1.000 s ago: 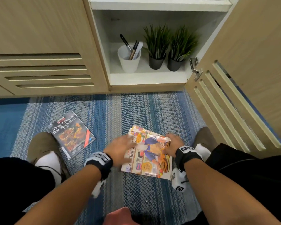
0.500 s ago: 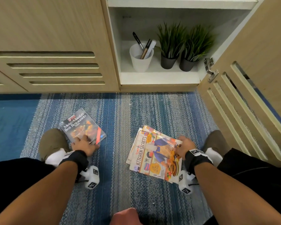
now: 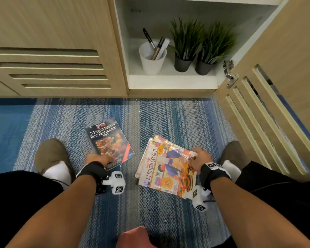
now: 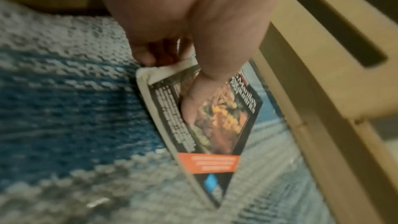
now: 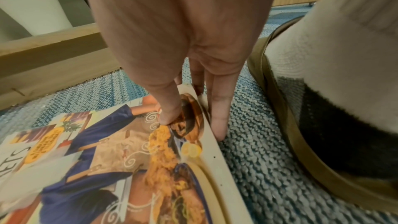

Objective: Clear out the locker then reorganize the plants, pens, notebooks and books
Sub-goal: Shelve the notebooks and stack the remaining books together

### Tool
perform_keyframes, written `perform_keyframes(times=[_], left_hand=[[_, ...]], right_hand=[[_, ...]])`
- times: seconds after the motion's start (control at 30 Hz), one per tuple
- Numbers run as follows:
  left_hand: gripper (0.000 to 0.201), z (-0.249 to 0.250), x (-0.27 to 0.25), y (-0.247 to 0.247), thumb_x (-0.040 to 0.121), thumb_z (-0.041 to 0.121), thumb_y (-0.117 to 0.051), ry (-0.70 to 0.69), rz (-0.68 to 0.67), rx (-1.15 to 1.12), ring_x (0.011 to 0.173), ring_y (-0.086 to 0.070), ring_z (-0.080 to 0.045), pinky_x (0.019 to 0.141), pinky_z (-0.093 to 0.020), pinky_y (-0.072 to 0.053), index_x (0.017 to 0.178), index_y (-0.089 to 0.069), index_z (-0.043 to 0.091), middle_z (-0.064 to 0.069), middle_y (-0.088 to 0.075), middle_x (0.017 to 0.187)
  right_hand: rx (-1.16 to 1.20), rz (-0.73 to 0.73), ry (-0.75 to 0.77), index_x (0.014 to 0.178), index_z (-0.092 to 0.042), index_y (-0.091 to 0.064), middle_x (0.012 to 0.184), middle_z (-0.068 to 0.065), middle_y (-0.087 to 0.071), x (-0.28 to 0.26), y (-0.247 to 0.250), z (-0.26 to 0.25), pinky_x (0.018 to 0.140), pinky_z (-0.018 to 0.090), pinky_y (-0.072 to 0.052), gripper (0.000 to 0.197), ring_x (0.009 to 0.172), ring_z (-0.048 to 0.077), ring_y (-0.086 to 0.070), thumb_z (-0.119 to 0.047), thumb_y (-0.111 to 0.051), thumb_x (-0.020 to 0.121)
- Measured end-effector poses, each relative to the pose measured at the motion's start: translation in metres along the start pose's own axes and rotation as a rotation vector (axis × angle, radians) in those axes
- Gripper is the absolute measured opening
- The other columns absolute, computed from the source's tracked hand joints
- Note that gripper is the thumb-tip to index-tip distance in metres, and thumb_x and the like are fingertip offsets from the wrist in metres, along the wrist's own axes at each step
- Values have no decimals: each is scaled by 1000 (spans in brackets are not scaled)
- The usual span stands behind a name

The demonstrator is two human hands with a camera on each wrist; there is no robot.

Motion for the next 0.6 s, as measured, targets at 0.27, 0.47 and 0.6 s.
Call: perform_keyframes(times=[0.27,0.47,0.6], left_hand=[[13,83,-53,-32,88,2,-63,-113,-440,-583,87,-70,-27,65,-37,-62,101,-65,6,-14,-72,97],[29,101,-126,-75,87,3,-69,-312,-706,-480,99,-73,-29,82,-41,-61,115,-63,2,-13,-74,111],[29,66,-124,-102,85,23,-75,-462,-693,92,83,-76,-28,81,-46,-60,105,-71,2,-11,-77,99]], right_hand=[[-31,-37,-57,116,-19,-63,116,13,-62,6,-3,-5,88,37,-55,36,105,33,-63,-23,-66,81],[212,-102,-125,106,-15,-71,114,11,-69,13,-5,4,90,34,-53,28,102,31,-65,-26,-57,84],[458,-111,-155,80,-26,-81,115,6,-71,27,-7,17,103,38,-44,71,108,30,-64,-81,-36,74]])
Point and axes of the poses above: each hand's wrist, its own x-axis towards the middle knuckle, its own y-axis out of the back of the hand, z = x × y, the point moved 5 cm from there along x, towards the middle knuckle
